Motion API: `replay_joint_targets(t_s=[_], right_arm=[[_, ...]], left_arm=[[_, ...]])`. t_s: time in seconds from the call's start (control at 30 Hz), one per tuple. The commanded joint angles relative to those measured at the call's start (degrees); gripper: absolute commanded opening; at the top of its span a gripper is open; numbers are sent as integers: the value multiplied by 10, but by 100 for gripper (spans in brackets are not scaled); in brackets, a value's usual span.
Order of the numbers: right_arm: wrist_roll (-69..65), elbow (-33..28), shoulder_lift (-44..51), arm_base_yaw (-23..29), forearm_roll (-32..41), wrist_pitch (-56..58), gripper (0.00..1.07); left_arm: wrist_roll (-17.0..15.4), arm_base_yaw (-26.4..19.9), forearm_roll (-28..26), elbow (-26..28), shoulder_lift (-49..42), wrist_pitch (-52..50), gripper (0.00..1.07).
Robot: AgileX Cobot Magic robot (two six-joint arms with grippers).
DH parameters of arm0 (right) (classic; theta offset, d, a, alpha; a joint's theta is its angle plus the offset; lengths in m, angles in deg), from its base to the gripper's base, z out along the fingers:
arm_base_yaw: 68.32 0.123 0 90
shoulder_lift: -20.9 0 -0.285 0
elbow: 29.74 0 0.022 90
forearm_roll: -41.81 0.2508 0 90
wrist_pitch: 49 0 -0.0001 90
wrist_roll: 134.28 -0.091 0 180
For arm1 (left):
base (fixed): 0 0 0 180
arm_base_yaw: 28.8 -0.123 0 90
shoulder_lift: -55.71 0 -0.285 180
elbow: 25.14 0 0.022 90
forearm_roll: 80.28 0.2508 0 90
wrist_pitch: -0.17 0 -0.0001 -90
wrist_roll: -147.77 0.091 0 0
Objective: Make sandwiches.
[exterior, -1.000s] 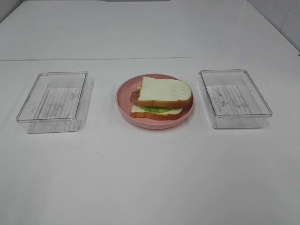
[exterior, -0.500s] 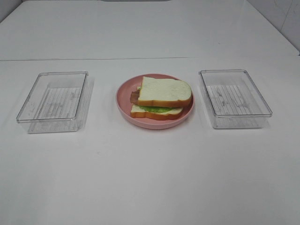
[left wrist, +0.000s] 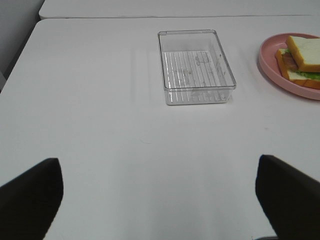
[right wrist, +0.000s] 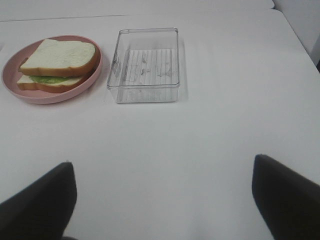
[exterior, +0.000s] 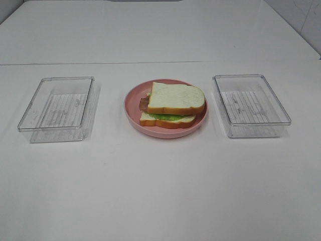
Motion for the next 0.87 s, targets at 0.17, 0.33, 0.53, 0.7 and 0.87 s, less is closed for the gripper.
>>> replay_joint_targets(t_s=[0.17,0.33,0.53,0.7,0.87], right_arm=[[-1,-1,13,-1,-6,-2,87],[-1,-1,13,-1,-6,-2,87],[-1,-1,13,-1,-6,-2,87],[-1,-1,13,-1,-6,-2,87],[-1,-1,13,-1,-6,-2,87]], left_arm=[[-4,-2,-5,-2,-8,-9,98],[-4,-2,-5,-2,-8,-9,98],[-4,-2,-5,-2,-8,-9,98],[-4,-2,-5,-2,-8,-9,98],[-4,-2,-5,-2,-8,-9,98]])
